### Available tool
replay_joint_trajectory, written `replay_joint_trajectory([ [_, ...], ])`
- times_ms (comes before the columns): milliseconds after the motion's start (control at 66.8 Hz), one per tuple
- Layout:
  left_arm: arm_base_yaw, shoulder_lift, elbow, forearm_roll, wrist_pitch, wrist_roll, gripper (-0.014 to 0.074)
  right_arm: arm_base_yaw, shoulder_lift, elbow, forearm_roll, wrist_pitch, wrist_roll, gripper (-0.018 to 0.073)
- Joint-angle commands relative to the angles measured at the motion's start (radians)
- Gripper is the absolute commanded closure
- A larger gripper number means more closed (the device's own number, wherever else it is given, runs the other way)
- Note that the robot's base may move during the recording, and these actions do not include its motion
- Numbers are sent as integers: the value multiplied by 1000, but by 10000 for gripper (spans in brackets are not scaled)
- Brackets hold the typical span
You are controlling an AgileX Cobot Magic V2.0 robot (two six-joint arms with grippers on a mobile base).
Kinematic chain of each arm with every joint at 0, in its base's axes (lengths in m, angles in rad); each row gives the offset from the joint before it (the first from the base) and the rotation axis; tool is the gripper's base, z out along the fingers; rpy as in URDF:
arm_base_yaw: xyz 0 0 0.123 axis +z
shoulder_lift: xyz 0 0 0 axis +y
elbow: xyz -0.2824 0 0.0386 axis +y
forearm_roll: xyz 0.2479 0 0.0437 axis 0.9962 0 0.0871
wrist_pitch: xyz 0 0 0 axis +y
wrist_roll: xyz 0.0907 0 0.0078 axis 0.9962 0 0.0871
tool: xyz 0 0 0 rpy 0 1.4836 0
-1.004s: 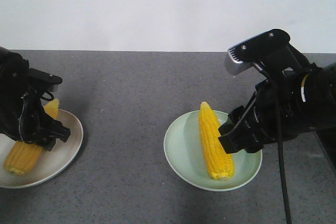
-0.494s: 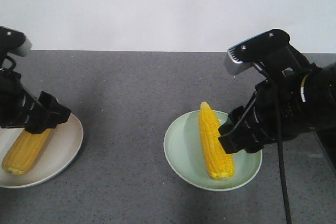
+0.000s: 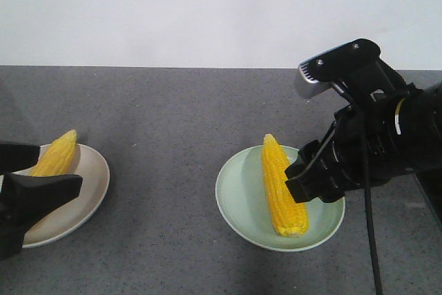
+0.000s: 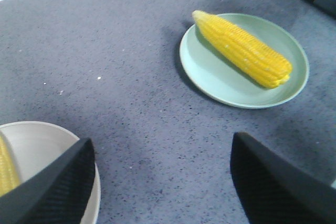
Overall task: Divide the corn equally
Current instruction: 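Lower the left gripper's cob onto the cream plate, then open the left gripper and withdraw it from the cream plate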
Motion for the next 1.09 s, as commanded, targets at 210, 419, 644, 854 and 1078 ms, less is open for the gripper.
replay_joint_trajectory([
  [210, 0, -44, 9, -50, -89, 0, 269, 1, -26, -25, 2, -12, -6, 335],
  [419, 0, -44, 9, -50, -93, 0, 516, 1, -26, -25, 3, 16, -6, 564],
  [644, 0, -44, 9, -50, -101, 1, 605, 1, -26, -25, 3, 19, -5, 569],
  [854, 0, -44, 9, -50, -94, 1, 605, 1, -26, -25, 3, 21, -5, 569],
  [1078, 0, -44, 9, -45, -96, 3, 604, 1, -26, -25, 2, 20, -5, 569],
])
